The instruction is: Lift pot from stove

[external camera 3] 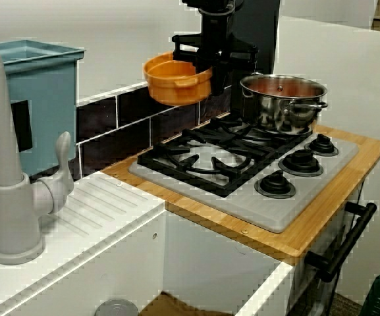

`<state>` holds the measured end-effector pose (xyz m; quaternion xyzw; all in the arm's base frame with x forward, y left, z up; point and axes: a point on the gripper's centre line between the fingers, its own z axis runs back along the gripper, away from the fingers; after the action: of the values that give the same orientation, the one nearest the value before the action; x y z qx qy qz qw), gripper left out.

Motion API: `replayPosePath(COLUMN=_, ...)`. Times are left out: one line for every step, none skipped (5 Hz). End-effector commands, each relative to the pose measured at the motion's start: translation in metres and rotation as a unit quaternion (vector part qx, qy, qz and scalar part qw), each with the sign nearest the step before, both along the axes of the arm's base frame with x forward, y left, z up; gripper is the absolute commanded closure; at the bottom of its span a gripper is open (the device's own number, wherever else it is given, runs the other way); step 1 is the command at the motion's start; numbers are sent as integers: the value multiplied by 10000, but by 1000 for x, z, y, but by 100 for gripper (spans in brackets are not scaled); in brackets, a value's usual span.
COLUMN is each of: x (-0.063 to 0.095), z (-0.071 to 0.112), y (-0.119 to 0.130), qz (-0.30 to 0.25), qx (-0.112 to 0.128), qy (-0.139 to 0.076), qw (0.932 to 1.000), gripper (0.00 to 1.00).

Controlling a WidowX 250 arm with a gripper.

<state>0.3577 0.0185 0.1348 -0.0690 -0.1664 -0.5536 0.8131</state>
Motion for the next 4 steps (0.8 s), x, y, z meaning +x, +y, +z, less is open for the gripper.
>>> replayPosePath(x=-3, z=46, y=-3, qz=-99, qx=-24, qy=-477, qw=9988, gripper=100)
replayPosePath(x=-4, z=58, y=-6, qz=-146, qx=-108, qy=-477, qw=9987, gripper=100)
replayPosePath(x=-7, z=66, y=-8, qz=-180, qx=-167, qy=-470, qw=9986, gripper=100)
replayPosePath(x=-8, z=83, y=-7, qz=-156, qx=-277, qy=-524, qw=9981, gripper=100)
